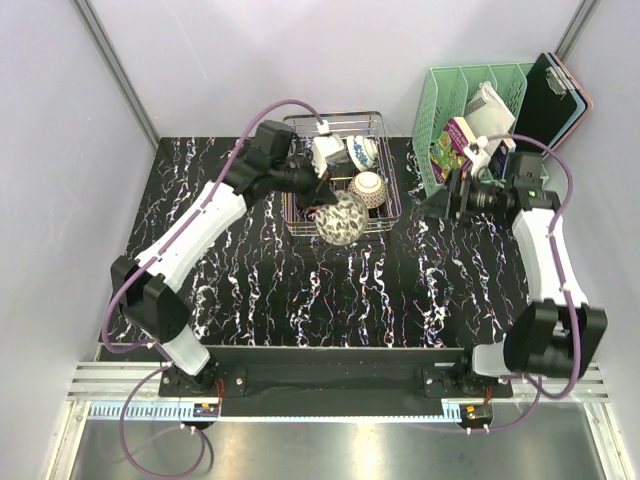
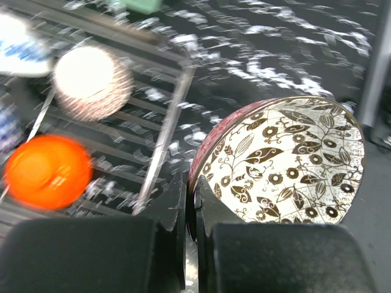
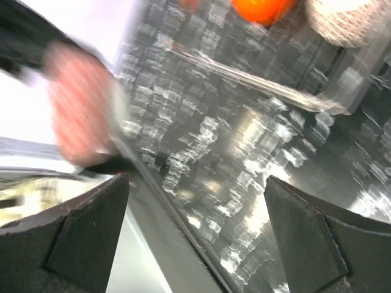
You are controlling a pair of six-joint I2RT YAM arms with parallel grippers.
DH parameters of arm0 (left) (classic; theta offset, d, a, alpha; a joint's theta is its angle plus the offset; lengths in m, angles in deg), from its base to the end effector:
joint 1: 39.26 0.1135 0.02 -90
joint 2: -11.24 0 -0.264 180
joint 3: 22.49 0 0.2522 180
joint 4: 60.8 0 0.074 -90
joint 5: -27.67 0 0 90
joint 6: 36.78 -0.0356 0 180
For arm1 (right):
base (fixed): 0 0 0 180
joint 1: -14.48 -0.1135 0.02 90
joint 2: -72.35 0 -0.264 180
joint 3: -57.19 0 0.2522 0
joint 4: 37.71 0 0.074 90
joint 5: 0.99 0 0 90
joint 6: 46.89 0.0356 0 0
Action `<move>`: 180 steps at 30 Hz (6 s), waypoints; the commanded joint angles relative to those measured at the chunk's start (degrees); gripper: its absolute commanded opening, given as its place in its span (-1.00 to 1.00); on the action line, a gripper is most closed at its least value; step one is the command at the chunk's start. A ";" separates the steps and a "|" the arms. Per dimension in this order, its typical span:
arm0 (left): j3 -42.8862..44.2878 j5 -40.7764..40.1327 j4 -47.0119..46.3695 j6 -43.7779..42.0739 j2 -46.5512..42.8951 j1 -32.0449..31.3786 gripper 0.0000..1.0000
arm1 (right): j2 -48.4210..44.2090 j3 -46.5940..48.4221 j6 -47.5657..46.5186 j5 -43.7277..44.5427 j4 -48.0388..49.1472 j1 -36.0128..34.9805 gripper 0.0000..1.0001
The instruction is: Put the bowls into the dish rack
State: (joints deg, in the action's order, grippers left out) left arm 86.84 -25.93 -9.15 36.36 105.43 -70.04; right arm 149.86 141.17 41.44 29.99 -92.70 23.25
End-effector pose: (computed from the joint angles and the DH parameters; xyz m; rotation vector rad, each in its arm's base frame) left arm 0.3030 -0.2051 0.3816 1.1973 1.8277 -0.8351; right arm 0.2761 -0.0117 0.3305 -0.3206 2.1333 1.1163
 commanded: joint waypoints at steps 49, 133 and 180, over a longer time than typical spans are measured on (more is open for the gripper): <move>5.94 2.44 -5.11 -0.80 3.63 -2.53 -1.00 | 15.56 0.10 36.38 -19.27 36.12 -21.52 -0.21; -0.91 0.25 -13.19 2.62 -3.67 -0.41 -1.00 | 19.08 11.34 39.20 -31.94 43.87 -22.31 0.56; -23.67 -8.54 -11.08 1.83 -21.85 32.19 0.98 | 33.83 41.92 3.62 38.93 0.11 -29.51 -1.00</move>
State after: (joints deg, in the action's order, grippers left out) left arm 65.25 -34.38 -19.20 39.18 87.31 -39.55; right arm 181.84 176.95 53.96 50.34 -84.97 -1.51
